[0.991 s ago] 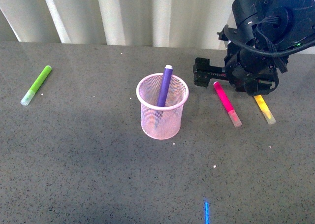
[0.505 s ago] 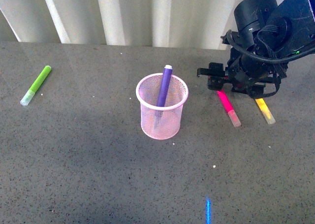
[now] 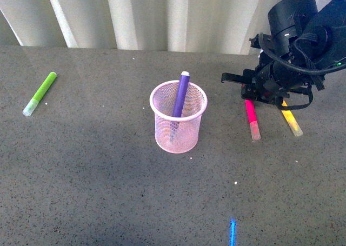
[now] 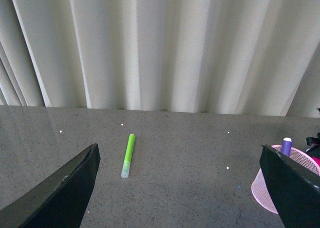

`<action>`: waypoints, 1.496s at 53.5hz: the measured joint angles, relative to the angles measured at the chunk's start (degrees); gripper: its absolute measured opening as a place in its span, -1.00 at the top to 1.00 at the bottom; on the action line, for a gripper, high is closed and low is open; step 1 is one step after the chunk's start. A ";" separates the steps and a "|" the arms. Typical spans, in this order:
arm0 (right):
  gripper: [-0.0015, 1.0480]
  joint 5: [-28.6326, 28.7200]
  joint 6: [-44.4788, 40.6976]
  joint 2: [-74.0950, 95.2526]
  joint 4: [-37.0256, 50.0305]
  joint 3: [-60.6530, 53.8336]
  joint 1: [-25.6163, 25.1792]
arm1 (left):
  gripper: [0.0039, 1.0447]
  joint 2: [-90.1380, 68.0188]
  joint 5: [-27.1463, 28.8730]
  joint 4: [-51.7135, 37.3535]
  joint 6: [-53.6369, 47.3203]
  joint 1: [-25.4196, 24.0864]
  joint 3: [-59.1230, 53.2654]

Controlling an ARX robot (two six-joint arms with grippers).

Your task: Insert purple and pink pens into pink cup

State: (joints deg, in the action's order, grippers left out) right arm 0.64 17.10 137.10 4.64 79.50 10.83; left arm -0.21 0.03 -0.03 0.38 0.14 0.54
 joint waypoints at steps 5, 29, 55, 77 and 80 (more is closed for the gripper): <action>0.77 2.08 1.92 -1.64 6.38 -3.63 -0.20 | -0.88 0.00 0.00 0.00 0.00 0.00 0.00; 0.77 3.45 3.10 -32.52 54.40 -32.92 3.98 | -0.88 0.00 0.00 0.00 0.00 0.00 0.00; 0.77 -1.92 -2.12 -24.92 54.07 -29.66 13.75 | -0.88 0.02 0.00 0.00 0.00 0.00 0.00; 0.77 -7.91 -5.79 -14.10 53.37 -22.64 21.38 | -0.88 0.00 0.00 0.00 0.00 0.00 0.00; 0.77 -8.33 -5.79 -13.68 53.83 -22.69 21.68 | -0.88 0.00 0.00 0.00 0.00 0.00 0.00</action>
State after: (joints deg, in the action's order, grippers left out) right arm -7.68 11.31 123.42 58.48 56.82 32.51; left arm -0.21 0.03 -0.03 0.38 0.14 0.54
